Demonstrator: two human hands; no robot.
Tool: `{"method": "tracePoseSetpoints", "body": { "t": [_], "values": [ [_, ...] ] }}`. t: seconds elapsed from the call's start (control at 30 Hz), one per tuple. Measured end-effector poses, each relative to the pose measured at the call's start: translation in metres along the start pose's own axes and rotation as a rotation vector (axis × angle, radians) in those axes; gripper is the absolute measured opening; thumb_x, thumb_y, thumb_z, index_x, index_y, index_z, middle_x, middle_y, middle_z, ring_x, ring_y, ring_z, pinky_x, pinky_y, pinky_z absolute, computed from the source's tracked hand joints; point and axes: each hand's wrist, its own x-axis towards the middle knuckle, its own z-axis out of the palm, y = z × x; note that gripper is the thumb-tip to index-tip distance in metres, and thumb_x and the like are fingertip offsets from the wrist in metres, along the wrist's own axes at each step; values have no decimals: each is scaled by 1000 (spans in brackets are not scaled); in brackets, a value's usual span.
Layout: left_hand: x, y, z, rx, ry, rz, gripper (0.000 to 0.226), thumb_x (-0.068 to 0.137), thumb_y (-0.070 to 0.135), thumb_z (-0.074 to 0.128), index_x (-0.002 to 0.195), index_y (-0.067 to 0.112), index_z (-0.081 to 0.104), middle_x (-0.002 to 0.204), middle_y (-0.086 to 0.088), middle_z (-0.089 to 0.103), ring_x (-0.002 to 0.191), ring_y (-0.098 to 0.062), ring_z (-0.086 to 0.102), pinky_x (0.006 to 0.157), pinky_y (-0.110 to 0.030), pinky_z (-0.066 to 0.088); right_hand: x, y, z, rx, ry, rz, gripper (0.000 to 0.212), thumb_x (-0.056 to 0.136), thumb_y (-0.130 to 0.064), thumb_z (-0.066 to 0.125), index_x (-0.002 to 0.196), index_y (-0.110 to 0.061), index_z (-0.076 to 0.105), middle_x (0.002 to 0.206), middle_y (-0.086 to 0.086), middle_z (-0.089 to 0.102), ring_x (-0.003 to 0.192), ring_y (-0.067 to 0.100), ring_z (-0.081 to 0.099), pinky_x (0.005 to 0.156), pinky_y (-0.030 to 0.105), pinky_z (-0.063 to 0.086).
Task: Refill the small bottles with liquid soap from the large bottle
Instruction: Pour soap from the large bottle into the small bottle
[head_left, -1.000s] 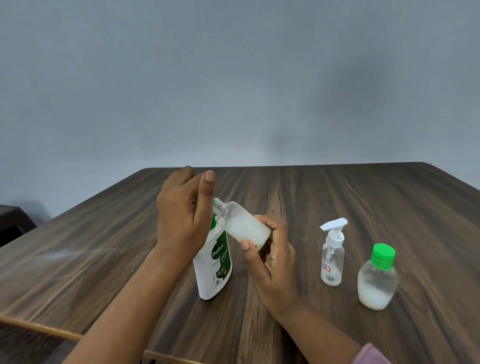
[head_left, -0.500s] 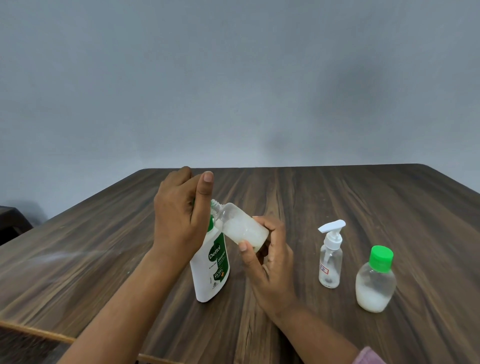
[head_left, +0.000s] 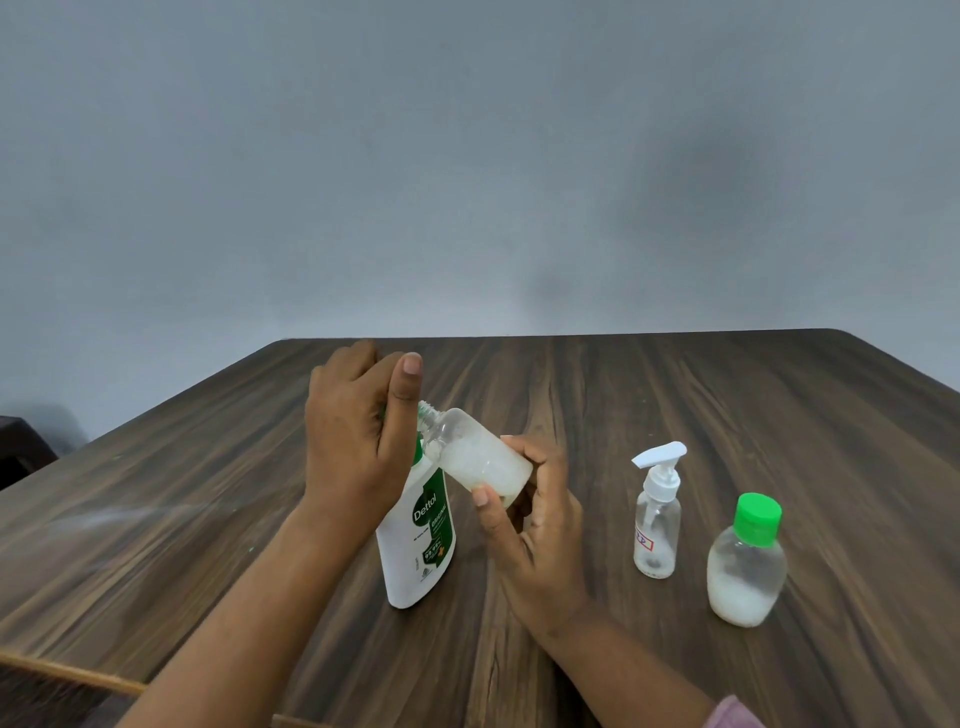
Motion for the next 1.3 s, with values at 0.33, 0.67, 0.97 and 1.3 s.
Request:
{"method": "tracePoseSetpoints", "body": {
  "t": [0.33,0.67,0.97,1.3],
  "values": [
    [-10,0,5,-59,81,-19,50,97,25,34,54,2,44,61,9,31,56,-20,34,54,-36,29,0,1,-1,33,-5,11,39,91,-53,49,114,-22,44,88,-12,55,66,8,57,49,20,45],
    [2,-1,3,-59,25,-21,57,98,32,32,52,-1,41,56,-3,34,54,-20,35,57,-32,27,0,-1,0,-6,-9,-2,36,90,-55,48,115,-29,42,90,-15,52,66,12,55,46,34,48],
    [-8,0,2,-57,64,-20,41,97,27,34,57,19,36,59,11,28,55,-13,32,57,-32,25,-1,0,-2,10,-22,8,38,91,-53,48,115,-24,43,91,-14,54,67,10,58,47,27,49],
    [0,0,0,-8,16,-7,47,97,30,35,52,15,31,54,3,28,52,-14,29,56,-26,23,0,0,-1,8,-16,-6,36,91,-51,49,115,-24,44,87,-13,55,62,8,56,46,26,47]
  ]
}}
